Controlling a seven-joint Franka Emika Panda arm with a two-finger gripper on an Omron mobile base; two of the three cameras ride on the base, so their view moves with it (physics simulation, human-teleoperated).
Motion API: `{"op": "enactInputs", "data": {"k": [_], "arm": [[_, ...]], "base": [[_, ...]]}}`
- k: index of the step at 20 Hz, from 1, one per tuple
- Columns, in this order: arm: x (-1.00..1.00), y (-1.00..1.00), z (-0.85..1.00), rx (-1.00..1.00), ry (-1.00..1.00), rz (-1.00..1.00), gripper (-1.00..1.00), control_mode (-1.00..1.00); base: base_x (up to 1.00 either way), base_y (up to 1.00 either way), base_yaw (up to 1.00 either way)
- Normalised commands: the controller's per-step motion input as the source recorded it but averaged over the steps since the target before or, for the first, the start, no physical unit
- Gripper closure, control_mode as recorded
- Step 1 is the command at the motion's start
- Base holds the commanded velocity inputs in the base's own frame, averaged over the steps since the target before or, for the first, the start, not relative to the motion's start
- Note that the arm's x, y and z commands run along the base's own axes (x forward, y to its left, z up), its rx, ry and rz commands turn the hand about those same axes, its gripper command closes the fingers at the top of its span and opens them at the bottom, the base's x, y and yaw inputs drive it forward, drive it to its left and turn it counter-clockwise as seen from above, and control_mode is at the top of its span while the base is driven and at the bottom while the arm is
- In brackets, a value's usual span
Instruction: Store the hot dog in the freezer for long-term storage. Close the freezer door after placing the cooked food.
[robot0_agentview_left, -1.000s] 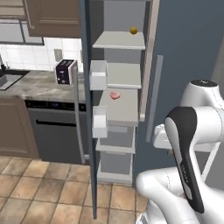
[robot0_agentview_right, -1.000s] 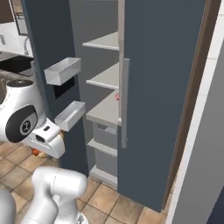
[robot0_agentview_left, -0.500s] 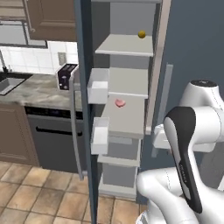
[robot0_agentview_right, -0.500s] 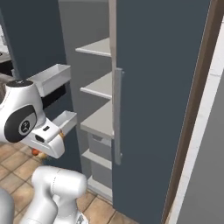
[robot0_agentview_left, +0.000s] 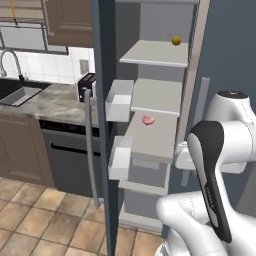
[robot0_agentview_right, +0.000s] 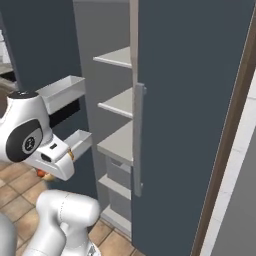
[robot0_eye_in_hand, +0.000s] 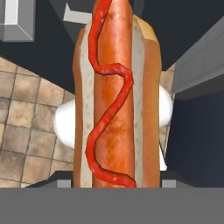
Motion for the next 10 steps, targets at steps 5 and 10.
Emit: {"op": "enactInputs", "data": {"k": [5,10], "arm": [[0.00,0.00,0.00,0.00,0.00,0.00,1.00,1.00],[0.00,0.00,0.00,0.00,0.00,0.00,1.00,1.00]], "base": [[0.40,-0.14,0.19],[0.39,-0.12,0.19]]}}
